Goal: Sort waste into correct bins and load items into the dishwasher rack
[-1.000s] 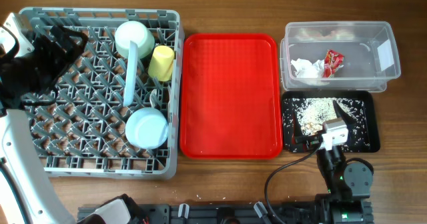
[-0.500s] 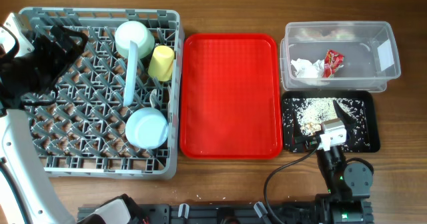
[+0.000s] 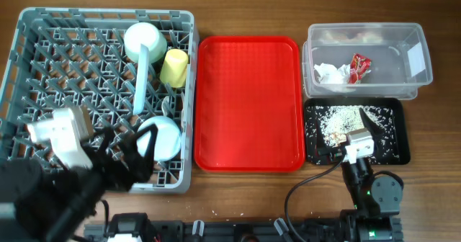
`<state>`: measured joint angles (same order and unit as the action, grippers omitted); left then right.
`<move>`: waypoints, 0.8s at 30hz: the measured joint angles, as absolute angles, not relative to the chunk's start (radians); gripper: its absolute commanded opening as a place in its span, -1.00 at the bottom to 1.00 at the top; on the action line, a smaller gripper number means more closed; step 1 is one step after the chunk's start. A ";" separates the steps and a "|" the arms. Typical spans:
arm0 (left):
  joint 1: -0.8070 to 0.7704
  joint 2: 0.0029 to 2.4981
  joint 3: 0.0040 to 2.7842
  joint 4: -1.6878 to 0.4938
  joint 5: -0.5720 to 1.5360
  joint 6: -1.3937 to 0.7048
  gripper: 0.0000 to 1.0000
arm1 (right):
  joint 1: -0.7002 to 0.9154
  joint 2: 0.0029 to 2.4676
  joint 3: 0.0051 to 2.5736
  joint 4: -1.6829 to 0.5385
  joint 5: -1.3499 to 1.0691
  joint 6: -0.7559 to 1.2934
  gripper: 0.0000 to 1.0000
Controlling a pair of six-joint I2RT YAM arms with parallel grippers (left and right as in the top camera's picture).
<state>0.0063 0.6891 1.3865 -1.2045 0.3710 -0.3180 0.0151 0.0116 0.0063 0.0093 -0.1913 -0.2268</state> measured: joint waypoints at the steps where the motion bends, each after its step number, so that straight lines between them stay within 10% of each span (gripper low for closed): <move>1: -0.004 0.595 1.284 -1.176 0.362 -0.318 1.00 | 0.015 0.014 0.006 0.013 -0.191 -0.227 1.00; 6: -0.009 0.199 0.854 -0.952 0.329 -0.321 1.00 | 0.015 0.012 0.006 0.012 -0.191 -0.228 0.99; 13: -0.009 0.014 0.298 0.142 0.291 -0.324 1.00 | 0.015 0.011 0.006 0.012 -0.191 -0.230 1.00; 24: -0.009 0.013 0.014 0.144 -0.043 -0.373 1.00 | 0.015 0.011 0.006 0.011 -0.191 -0.230 1.00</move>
<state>-0.0086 0.0132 0.0135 0.1440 -0.0433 -0.3725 0.0151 0.0109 0.0063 0.0113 -0.1913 -0.2302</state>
